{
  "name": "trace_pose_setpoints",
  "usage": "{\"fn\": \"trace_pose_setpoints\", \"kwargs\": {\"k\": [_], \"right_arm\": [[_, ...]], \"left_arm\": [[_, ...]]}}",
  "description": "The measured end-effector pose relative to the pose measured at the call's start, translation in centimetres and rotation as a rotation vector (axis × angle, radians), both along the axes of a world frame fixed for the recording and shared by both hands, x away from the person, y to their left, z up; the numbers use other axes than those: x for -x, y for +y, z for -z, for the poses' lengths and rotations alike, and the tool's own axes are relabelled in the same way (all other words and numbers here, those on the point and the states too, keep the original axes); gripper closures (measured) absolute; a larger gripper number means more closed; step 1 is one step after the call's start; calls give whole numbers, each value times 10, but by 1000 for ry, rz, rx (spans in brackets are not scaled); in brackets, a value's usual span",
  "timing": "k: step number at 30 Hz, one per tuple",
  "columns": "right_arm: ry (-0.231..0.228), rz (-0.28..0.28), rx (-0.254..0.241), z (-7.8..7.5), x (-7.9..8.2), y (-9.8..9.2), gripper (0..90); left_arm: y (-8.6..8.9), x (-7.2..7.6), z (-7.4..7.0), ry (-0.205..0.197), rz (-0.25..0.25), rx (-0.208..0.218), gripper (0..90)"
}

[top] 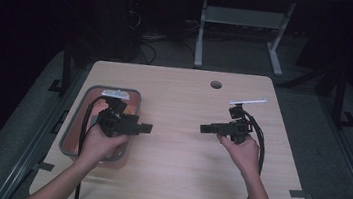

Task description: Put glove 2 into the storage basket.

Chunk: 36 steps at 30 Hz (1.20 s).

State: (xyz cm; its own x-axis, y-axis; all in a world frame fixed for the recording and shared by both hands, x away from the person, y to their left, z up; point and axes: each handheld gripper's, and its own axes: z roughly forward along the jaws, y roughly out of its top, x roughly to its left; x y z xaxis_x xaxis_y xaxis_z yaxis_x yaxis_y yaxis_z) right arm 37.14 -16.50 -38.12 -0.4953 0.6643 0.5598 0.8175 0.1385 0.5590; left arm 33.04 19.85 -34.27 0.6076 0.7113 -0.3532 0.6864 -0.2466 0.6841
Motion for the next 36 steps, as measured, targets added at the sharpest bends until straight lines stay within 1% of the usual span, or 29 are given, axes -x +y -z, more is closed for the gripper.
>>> {"fn": "trace_pose_setpoints", "kwargs": {"k": [1,3,6,8,11,14,15,18,20,22,23,25,26,29,30,31,32,35,36], "right_arm": [[-1,1,2,1,0,-2,368],[-1,8,4,3,0,-5,368],[7,19,10,5,1,-9,367],[10,24,14,7,1,-13,364],[19,30,19,11,2,-18,361],[22,34,26,13,3,-21,357],[24,46,21,14,4,-24,357],[32,57,30,15,5,-29,357],[25,58,38,18,6,-34,356],[28,62,40,18,7,-36,354],[26,68,42,21,8,-40,352],[36,72,55,25,10,-44,347],[31,76,54,27,11,-46,347],[45,86,51,32,14,-52,346],[45,86,51,32,14,-52,346],[46,87,52,36,16,-56,346],[44,90,49,37,17,-58,345],[43,96,36,40,22,-64,345],[42,99,34,41,24,-66,345]], "left_arm": [[-4,0,0,2,10,-2,254],[-8,0,1,-2,18,-4,253],[-11,1,0,-11,14,-6,254],[-15,2,0,-16,23,-5,254],[-20,2,1,-12,29,-1,254],[-23,2,1,-15,39,-6,253],[-27,3,2,-18,49,-11,253],[-33,3,4,-21,57,-8,252],[-36,3,5,-23,67,-10,250],[-38,3,6,-22,72,-7,246],[-41,4,6,-28,80,-10,247],[-45,5,7,-27,86,-3,246],[-45,5,7,-27,86,-3,247],[-52,7,8,-32,99,0,246],[-52,7,8,-32,99,0,246],[-56,8,9,-40,111,-10,245],[-57,9,10,-41,116,-9,244],[-61,11,11,-48,119,19,246],[-62,12,12,-48,119,21,246]]}}
